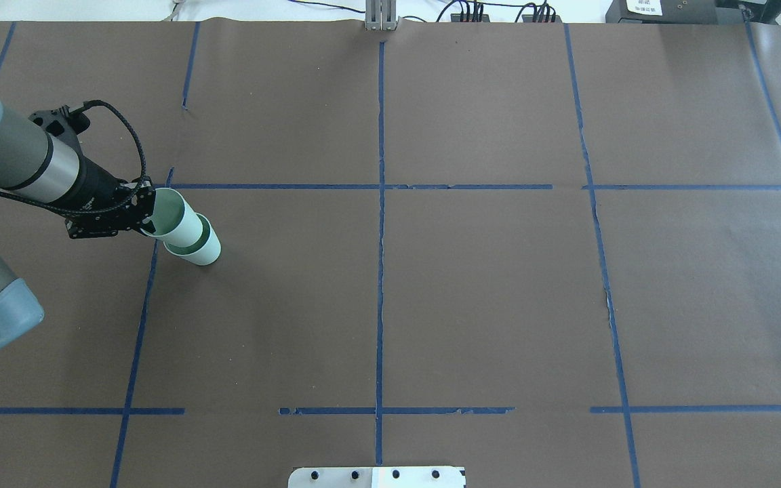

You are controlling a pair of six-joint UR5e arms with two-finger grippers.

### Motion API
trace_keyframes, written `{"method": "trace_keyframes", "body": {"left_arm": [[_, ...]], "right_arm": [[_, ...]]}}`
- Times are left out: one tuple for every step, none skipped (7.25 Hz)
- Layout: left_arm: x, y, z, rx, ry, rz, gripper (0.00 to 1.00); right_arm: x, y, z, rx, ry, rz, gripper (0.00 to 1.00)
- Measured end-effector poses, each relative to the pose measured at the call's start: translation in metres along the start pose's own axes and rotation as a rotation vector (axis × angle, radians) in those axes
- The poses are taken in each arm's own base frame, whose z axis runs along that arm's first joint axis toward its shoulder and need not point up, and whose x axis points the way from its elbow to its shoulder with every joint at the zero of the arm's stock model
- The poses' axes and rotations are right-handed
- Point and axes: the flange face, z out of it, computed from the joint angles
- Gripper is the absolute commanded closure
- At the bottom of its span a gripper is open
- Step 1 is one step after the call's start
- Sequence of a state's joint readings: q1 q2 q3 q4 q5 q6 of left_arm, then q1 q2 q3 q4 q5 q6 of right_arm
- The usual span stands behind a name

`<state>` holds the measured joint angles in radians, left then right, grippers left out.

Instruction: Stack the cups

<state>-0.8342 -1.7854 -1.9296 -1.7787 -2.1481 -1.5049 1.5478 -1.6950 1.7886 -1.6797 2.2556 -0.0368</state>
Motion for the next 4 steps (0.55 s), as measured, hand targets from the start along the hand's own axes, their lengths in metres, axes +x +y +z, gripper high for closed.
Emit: {"method": "trace_keyframes", "body": {"left_arm": [[0.0001, 0.0002, 0.0008, 0.000, -0.001, 0.000, 0.00], [0.0007, 0.0004, 0.0011, 0.000, -0.001, 0.001, 0.00], [0.0014, 0.0009, 0.0001, 0.001, 0.001, 0.004, 0.00], [0.0015, 0.0015, -0.0059, 0.005, 0.011, 0.030, 0.00]], "right_arm": [[0.0000, 0.0000, 0.0000, 0.000, 0.000, 0.000, 0.00], [0.0000, 0.0000, 0.0000, 0.000, 0.000, 0.000, 0.00], [0.0001, 0.0000, 0.0000, 0.000, 0.001, 0.000, 0.00], [0.0000, 0.0000, 0.0000, 0.000, 0.001, 0.000, 0.00]]}}
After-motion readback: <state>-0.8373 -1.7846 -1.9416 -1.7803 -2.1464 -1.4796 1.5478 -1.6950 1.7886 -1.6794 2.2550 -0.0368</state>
